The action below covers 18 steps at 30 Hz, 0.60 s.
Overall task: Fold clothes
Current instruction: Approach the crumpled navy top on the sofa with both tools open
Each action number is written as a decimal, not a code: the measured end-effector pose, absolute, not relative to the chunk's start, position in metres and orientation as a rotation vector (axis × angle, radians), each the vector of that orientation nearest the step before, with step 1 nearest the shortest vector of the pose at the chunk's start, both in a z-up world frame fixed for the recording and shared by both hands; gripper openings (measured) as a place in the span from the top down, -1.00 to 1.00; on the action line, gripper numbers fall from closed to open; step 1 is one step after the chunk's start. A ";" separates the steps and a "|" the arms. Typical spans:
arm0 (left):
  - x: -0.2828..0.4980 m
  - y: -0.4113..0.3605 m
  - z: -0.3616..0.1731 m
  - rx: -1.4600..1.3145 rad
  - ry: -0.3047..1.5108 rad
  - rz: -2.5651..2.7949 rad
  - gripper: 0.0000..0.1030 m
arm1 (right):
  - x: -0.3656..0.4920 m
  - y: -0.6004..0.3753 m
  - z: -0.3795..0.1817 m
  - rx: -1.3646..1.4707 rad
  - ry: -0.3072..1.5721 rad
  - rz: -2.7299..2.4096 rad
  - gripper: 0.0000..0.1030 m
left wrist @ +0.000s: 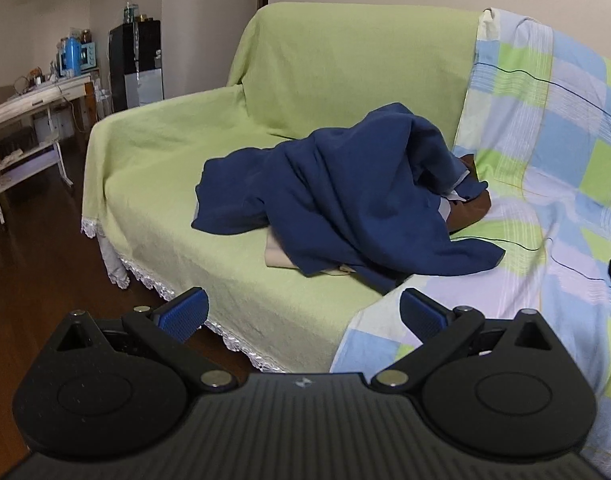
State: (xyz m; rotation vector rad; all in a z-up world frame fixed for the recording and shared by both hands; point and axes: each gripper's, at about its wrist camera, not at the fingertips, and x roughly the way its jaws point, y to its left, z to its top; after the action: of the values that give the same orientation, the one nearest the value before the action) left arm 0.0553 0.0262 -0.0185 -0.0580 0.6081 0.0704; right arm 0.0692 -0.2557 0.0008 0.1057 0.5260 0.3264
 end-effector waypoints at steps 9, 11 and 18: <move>0.063 0.027 -0.028 -0.051 0.628 0.084 -0.99 | 0.072 -0.246 -0.004 0.095 0.532 0.325 -0.99; 0.064 0.027 -0.029 -0.049 0.632 0.083 -0.99 | 0.073 -0.243 -0.005 0.089 0.536 0.323 -0.99; 0.064 0.027 -0.036 -0.057 0.640 0.074 -0.99 | 0.073 -0.244 -0.003 0.069 0.549 0.316 -0.99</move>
State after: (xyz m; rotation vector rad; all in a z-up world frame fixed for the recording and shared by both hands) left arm 0.0635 0.0270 -0.0359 -0.0569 0.6397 0.0737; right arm 0.0731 -0.2436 -0.0032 0.0694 0.5494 0.3157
